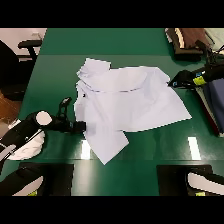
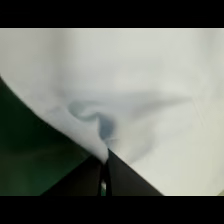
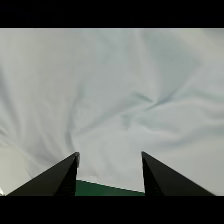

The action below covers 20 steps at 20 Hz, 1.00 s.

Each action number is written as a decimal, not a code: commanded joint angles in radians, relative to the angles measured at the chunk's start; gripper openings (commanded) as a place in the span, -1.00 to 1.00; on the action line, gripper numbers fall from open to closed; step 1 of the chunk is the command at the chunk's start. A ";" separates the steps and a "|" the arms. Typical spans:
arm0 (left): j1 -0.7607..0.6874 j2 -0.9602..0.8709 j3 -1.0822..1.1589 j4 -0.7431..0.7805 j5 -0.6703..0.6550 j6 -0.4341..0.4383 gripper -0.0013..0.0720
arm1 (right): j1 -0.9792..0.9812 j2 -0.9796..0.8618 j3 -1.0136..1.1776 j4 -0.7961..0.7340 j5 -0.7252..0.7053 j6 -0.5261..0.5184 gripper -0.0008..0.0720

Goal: Fold the shirts.

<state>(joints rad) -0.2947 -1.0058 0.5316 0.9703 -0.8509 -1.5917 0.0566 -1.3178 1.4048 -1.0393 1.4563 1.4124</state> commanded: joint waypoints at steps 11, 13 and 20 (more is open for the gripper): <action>0.231 0.029 0.201 0.117 -0.079 0.029 -0.90 | -0.578 0.164 -0.711 -0.041 -0.081 -0.026 0.27; 0.231 0.029 0.201 0.115 -0.085 0.029 -0.90 | -0.619 0.158 -0.779 -0.023 -0.120 -0.027 0.27; 0.231 0.029 0.201 0.093 -0.085 0.029 -0.90 | -0.586 0.084 -0.823 0.113 -0.272 -0.055 0.25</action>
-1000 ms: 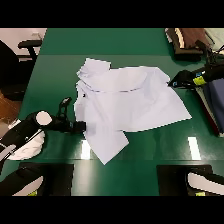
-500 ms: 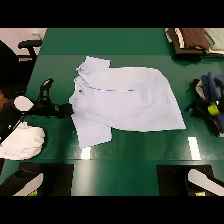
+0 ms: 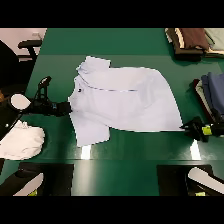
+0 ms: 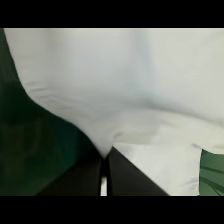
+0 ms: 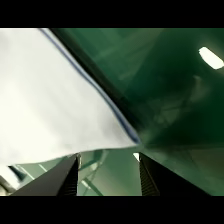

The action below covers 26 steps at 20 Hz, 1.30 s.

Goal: Fold the shirts.

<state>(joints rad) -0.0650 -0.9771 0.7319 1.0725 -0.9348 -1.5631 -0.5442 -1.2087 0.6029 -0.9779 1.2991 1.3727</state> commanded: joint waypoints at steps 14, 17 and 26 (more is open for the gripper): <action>0.001 0.246 0.426 0.044 -0.099 0.001 -0.90 | 0.262 0.297 0.567 0.087 -0.104 -0.072 -0.93; 0.001 0.283 0.760 0.048 -0.102 0.002 -0.90 | 0.260 0.388 0.840 0.084 -0.102 -0.072 -0.93; 0.001 0.269 1.249 0.172 -0.057 0.035 -0.91 | 0.260 0.310 1.444 -0.183 0.170 0.046 -0.94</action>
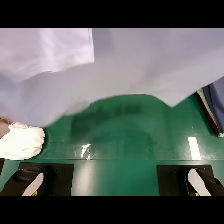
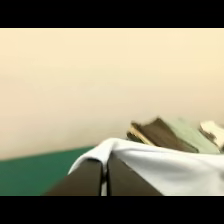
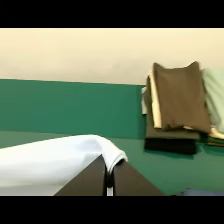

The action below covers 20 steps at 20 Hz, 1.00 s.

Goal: Fold the shirts.

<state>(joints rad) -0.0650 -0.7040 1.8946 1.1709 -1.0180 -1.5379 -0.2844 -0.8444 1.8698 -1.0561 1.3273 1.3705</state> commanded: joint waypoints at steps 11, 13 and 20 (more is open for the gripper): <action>0.001 -0.635 -0.094 0.153 -0.359 0.026 -0.90 | 0.174 -0.522 -0.086 -0.151 0.270 0.122 -0.94; 0.001 -0.754 -0.165 0.153 -0.331 0.026 -0.90 | 0.191 -0.655 -0.128 -0.151 0.264 0.121 -0.94; 0.002 -0.954 -0.187 0.163 0.054 0.027 -0.90 | 0.214 -1.010 0.135 -0.140 0.142 0.090 -0.94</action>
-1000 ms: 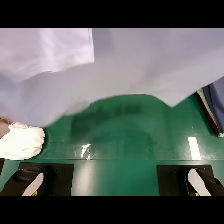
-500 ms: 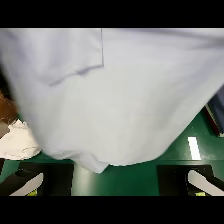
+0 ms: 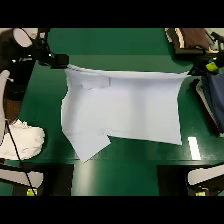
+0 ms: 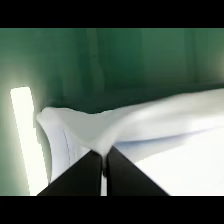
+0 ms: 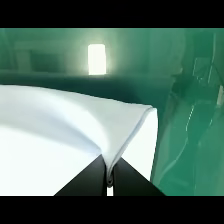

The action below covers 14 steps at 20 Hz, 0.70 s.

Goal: Fold the shirts.

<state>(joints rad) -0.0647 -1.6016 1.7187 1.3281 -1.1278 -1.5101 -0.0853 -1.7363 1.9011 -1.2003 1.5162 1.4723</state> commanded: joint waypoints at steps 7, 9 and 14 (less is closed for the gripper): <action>0.001 -0.051 -0.023 0.058 -0.088 0.000 -0.90 | 0.015 0.025 -0.068 -0.008 -0.060 -0.020 -0.94; 0.001 -0.051 -0.071 0.054 -0.126 -0.001 -0.90 | 0.018 0.087 -0.214 -0.007 -0.108 -0.024 -0.94; 0.001 -0.051 -0.249 -0.001 -0.117 -0.001 -0.89 | 0.018 0.161 -0.511 0.060 -0.219 -0.027 -0.94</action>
<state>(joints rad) -0.0639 -1.6524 1.5528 1.3540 -1.2293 -1.5105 -0.0685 -1.6138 1.5356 -1.1854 1.3575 1.4490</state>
